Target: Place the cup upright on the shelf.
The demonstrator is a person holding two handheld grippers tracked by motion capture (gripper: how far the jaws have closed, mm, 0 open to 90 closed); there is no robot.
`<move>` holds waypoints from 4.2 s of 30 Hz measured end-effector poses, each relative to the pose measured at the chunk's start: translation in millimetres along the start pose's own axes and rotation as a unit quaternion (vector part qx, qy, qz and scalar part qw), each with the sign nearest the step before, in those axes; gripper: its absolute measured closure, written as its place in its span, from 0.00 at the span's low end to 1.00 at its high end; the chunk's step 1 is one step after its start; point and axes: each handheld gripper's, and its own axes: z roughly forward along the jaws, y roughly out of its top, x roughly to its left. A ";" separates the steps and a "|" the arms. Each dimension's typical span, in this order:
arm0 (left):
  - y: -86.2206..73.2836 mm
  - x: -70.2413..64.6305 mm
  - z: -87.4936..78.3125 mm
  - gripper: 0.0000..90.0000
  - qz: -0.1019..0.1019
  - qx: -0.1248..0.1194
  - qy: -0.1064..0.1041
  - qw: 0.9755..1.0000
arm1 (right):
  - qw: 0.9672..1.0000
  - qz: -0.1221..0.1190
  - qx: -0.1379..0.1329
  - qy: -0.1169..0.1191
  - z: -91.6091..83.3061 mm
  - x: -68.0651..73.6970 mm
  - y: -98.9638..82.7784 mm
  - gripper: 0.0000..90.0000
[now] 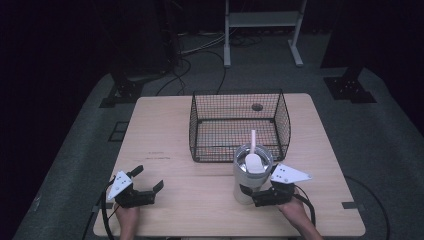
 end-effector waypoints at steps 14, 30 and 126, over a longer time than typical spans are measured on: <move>-0.1 -0.2 0.3 0.00 -0.004 -0.002 0.000 1.000 | 1.000 -0.003 -0.013 0.019 -0.3 -7.2 32.0 0.10; 0.0 0.3 -0.4 0.00 -0.002 -0.001 -0.001 1.000 | 0.999 -0.024 -0.016 0.030 7.0 -8.6 70.3 0.10; -0.4 1.7 -1.9 0.00 -0.006 -0.009 -0.007 1.000 | 1.000 -0.020 0.010 0.018 155.8 -108.3 147.9 0.10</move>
